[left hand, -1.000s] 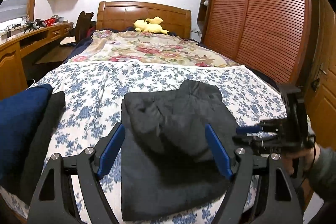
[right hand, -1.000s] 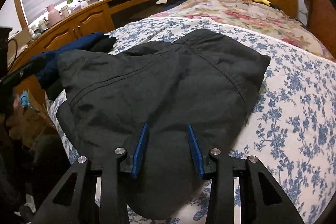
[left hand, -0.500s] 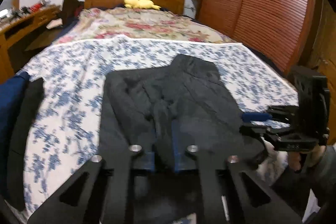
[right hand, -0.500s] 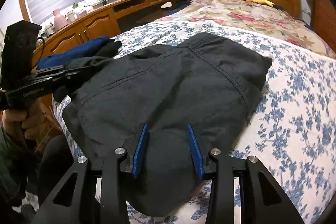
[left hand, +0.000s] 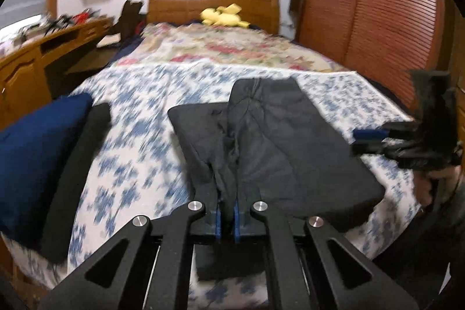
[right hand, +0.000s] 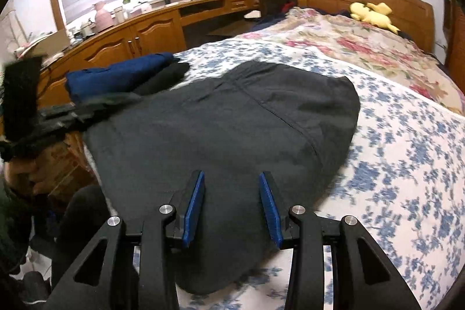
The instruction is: Fold large clothes
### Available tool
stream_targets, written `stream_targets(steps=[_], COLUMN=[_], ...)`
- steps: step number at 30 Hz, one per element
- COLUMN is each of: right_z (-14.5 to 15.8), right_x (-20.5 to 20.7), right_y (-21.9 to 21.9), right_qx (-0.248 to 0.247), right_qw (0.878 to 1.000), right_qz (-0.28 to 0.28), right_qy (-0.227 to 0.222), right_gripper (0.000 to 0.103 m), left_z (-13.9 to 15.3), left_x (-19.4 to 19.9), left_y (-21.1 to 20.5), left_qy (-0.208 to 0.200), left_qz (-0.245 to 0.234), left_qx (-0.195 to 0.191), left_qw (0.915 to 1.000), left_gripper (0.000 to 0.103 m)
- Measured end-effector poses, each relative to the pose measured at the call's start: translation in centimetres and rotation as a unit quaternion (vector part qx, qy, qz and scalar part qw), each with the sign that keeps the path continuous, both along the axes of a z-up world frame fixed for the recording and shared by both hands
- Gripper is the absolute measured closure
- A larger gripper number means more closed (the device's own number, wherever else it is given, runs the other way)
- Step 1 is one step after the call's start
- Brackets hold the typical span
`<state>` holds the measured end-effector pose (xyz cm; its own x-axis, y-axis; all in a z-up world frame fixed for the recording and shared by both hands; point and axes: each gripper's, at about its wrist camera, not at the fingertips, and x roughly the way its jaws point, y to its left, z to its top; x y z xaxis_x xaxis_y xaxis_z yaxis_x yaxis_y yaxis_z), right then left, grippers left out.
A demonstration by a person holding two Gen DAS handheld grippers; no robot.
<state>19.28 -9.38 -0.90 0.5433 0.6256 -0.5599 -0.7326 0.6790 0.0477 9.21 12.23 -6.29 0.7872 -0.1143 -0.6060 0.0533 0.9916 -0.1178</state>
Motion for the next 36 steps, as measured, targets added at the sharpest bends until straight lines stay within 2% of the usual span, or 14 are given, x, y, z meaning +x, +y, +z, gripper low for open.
stream_targets(steps=[4,9,12,16,18,19,20,23,25,28,30,31,35,36], right_z=[-1.5,-4.6,-3.9,-2.2,-1.3,-1.0,-0.9,-0.9,-1.1,-1.8,-2.2,-2.4,-3.6,-3.9], right_x=[0.1,0.9,1.8,2.9,4.6,5.4,6.3,10.0,12.0,14.5,16.0,16.6,20.0,20.6], right_y=[0.6,2.0,1.5,0.8,0.3,0.2,0.1,0.1,1.0,2.1,3.0,3.3,4.1,4.1], right_qx=[-0.009,-0.052,-0.039,-0.037,-0.035,-0.034,-0.033,-0.036,-0.038,-0.044,-0.048,-0.048,-0.053,-0.050], right_qw=[1.000,0.998,0.999,0.999,0.999,0.999,0.999,0.998,0.997,0.994,0.993,0.993,0.990,0.990], right_qz=[0.014,0.004,0.009,-0.007,-0.023,-0.031,-0.037,-0.059,-0.073,-0.094,-0.104,-0.108,-0.124,-0.124], right_qy=[0.013,0.023,0.037,0.007,-0.001,-0.001,0.000,0.005,0.010,0.016,0.019,0.022,0.039,0.049], right_gripper=[0.062,0.062,0.062,0.061,0.061,0.061,0.061,0.061,0.061,0.061,0.059,0.055,0.027,0.023], left_z=[-3.1,-4.1,-4.0,-3.3,-3.1,-3.0,-2.8,-2.5,-2.4,-2.5,-2.7,-2.8,-3.4,-3.6], left_x=[-0.7,-0.6,-0.7,-1.0,-1.1,-1.2,-1.2,-1.6,-1.9,-2.3,-2.5,-2.6,-3.3,-3.4], left_y=[1.2,0.9,0.9,0.8,0.8,0.9,1.1,1.8,2.3,2.9,3.2,3.3,4.0,4.1], left_qy=[0.024,0.033,0.028,0.021,0.020,0.019,0.017,0.008,0.005,0.009,0.011,0.011,0.018,0.020], left_qz=[0.016,0.018,0.013,0.015,0.021,0.023,0.023,0.025,0.030,0.039,0.044,0.046,0.055,0.054], left_qx=[-0.002,0.002,0.008,0.014,0.024,0.024,0.022,0.012,0.017,0.025,0.028,0.029,0.020,0.018], left_qw=[0.9996,0.9993,0.9995,0.9995,0.9993,0.9993,0.9994,0.9996,0.9994,0.9989,0.9986,0.9985,0.9982,0.9982], left_gripper=[0.097,0.097,0.097,0.091,0.085,0.078,0.065,0.038,0.023,0.023,0.023,0.023,0.023,0.023])
